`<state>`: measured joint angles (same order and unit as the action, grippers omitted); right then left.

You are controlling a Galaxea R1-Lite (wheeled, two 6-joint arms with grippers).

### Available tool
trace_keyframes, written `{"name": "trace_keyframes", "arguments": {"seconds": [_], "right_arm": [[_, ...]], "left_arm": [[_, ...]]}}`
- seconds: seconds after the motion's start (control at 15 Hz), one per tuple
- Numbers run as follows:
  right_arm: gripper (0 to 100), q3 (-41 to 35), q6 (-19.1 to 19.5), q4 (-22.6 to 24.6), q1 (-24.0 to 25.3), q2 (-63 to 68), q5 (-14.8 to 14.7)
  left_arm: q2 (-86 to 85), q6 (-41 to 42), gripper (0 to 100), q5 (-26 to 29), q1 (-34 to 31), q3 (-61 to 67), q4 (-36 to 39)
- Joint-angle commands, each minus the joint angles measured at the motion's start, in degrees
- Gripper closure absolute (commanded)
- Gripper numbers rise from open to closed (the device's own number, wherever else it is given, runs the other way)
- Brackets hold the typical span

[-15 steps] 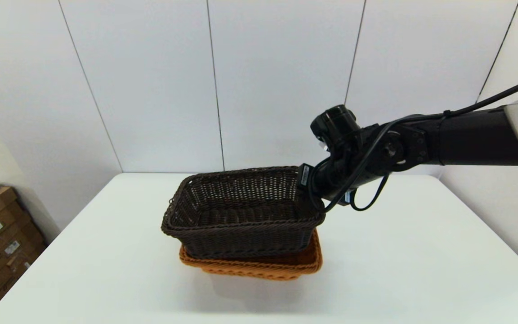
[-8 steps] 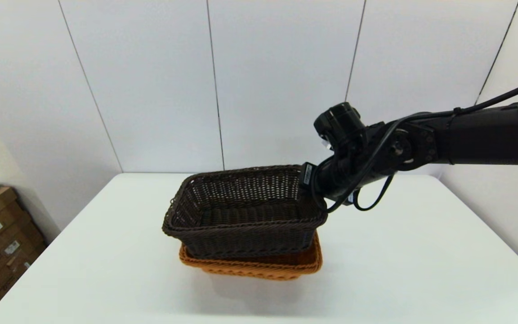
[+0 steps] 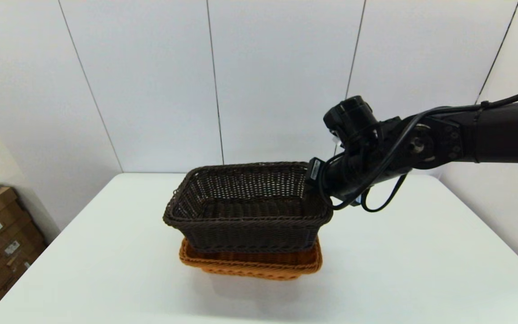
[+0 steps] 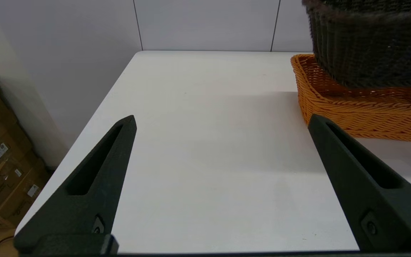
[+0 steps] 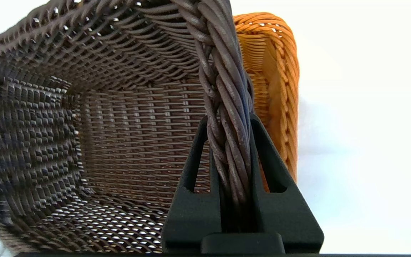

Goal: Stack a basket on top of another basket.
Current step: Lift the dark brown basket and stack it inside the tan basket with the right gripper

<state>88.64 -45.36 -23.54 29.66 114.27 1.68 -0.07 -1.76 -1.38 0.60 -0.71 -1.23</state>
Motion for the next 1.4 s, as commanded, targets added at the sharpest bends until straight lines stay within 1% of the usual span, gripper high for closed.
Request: {"name": "trace_keyframes", "arguments": {"seconds": [0.07, 0.13, 0.2, 0.27, 0.73, 1.07, 1.4], "right_arm": [[100, -4.7, -0.4, 7.6, 0.0, -0.9, 0.2], [100, -7.0, -0.4, 11.8, 0.1, -0.9, 0.3], [100, -8.7, -0.4, 13.9, 0.1, -0.9, 0.3], [100, -9.7, -0.3, 14.6, 0.1, -0.8, 0.4], [100, -11.3, -0.3, 14.8, -0.7, 0.6, 0.5], [100, -13.3, -0.3, 18.9, -0.9, 1.4, 0.8], [100, -14.4, -0.3, 19.1, -1.0, 1.7, 0.9]], "left_arm": [[0.0, 0.0, 0, 0.0, 0.0, 0.0, 0.0], [0.0, 0.0, 0, 0.0, 0.0, 0.0, 0.0], [0.0, 0.0, 0, 0.0, 0.0, 0.0, 0.0], [0.0, 0.0, 0, 0.0, 0.0, 0.0, 0.0], [0.0, 0.0, 0, 0.0, 0.0, 0.0, 0.0], [0.0, 0.0, 0, 0.0, 0.0, 0.0, 0.0], [0.0, 0.0, 0, 0.0, 0.0, 0.0, 0.0]]}}
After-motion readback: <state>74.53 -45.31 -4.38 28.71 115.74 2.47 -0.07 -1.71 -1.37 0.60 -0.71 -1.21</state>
